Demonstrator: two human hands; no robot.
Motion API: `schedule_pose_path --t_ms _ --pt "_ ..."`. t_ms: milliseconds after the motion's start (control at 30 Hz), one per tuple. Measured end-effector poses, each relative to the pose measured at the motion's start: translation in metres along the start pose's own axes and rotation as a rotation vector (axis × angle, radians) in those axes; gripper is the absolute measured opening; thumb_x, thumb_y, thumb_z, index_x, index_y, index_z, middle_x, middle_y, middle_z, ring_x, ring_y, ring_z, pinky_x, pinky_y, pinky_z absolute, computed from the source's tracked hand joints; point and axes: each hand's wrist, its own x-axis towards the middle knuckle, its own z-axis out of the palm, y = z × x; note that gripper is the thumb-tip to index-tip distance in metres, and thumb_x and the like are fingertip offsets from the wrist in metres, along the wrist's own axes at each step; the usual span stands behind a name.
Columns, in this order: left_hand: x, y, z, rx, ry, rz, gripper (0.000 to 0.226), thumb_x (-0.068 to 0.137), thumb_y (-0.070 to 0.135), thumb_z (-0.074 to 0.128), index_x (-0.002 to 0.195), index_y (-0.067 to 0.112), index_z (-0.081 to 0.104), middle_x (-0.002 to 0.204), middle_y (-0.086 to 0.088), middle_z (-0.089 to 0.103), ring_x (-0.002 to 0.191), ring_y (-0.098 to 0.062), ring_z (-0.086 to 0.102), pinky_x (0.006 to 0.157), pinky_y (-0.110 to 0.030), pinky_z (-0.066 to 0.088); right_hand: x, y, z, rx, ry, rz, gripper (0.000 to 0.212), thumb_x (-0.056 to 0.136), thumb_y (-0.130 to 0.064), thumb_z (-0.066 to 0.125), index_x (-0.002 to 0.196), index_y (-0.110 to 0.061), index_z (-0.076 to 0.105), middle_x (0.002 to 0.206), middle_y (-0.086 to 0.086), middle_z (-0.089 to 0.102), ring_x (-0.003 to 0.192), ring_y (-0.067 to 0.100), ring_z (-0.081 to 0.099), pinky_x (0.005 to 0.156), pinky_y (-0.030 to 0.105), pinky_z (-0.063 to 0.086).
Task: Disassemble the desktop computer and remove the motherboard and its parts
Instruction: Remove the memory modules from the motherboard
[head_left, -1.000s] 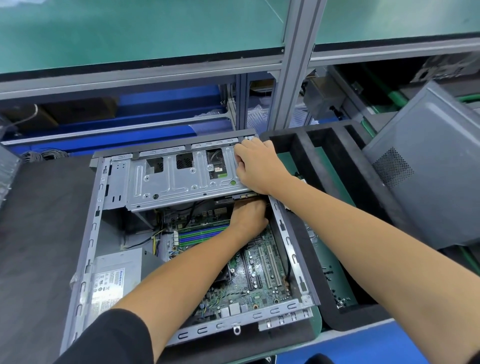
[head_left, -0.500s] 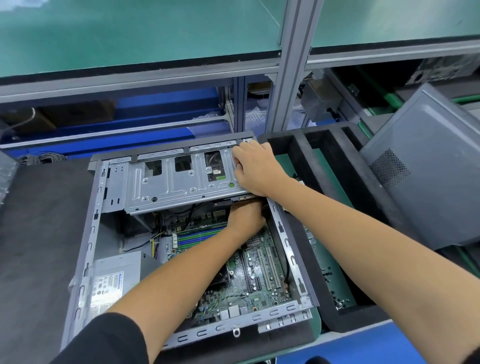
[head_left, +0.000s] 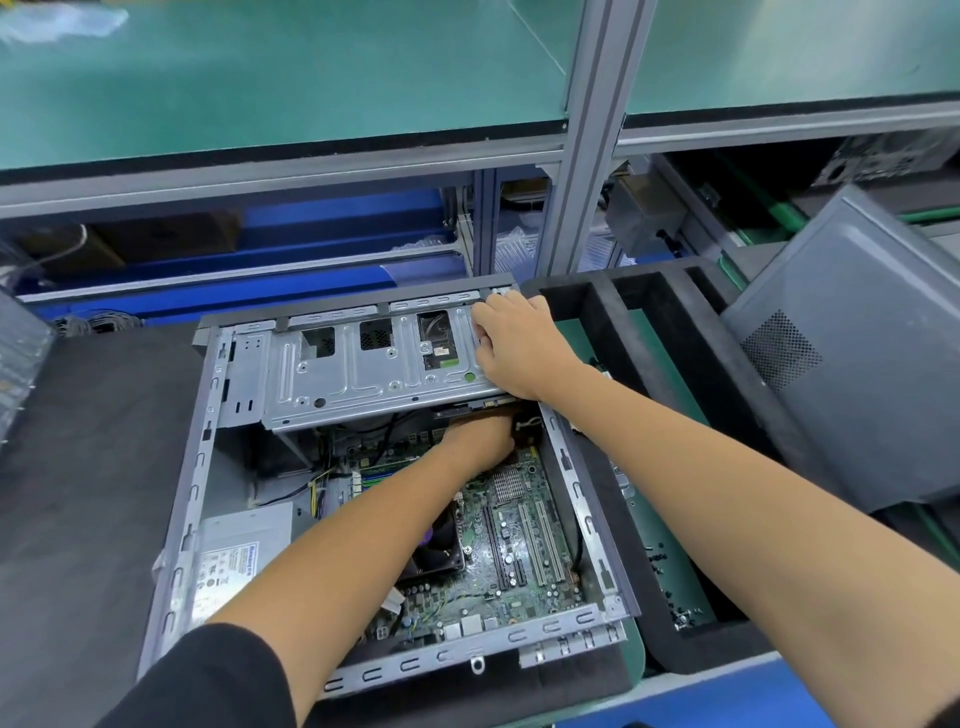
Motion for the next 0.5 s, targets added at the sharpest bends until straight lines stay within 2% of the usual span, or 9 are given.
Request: schedule_pose_path --t_ms 100,300,400,500 --pt "0.002 0.001 0.000 0.029 -0.003 0.029 0.045 0.098 0.013 0.040 0.143 0.017 0.039 0.137 -0.013 0.052 0.114 -0.030 0.056 0.092 -0.036 0.047 0.000 0.000 0.001 0.003 0.001 0.003 0.005 0.085 -0.017 0.047 0.084 -0.020 0.043 0.086 -0.003 0.041 0.084 0.019 0.036 0.074 0.032 0.020" --pt "0.007 0.002 0.000 0.047 -0.020 0.004 0.045 0.102 0.018 0.036 0.146 0.020 0.035 0.150 -0.006 0.041 0.125 -0.027 0.050 0.095 -0.032 0.041 0.001 0.000 0.001 0.025 0.003 0.009 0.008 0.084 -0.016 0.047 0.083 -0.020 0.041 0.086 -0.004 0.040 0.083 0.017 0.031 0.074 0.032 0.020" --pt "0.009 -0.001 -0.004 0.036 -0.088 -0.012 0.042 0.103 0.017 0.033 0.145 0.015 0.038 0.150 -0.007 0.041 0.116 -0.018 0.053 0.088 -0.018 0.043 0.001 0.000 0.001 0.023 -0.006 0.013 0.006 0.085 -0.016 0.046 0.083 -0.020 0.041 0.087 -0.003 0.042 0.084 0.018 0.034 0.074 0.032 0.021" --pt "0.008 0.004 -0.008 0.010 -0.161 -0.079 0.042 0.105 0.018 0.027 0.145 0.009 0.035 0.154 -0.007 0.033 0.123 -0.011 0.048 0.094 -0.010 0.037 0.001 0.001 0.002 0.025 -0.005 0.014 0.006 0.085 -0.017 0.046 0.083 -0.020 0.041 0.087 -0.003 0.042 0.084 0.017 0.034 0.075 0.033 0.022"
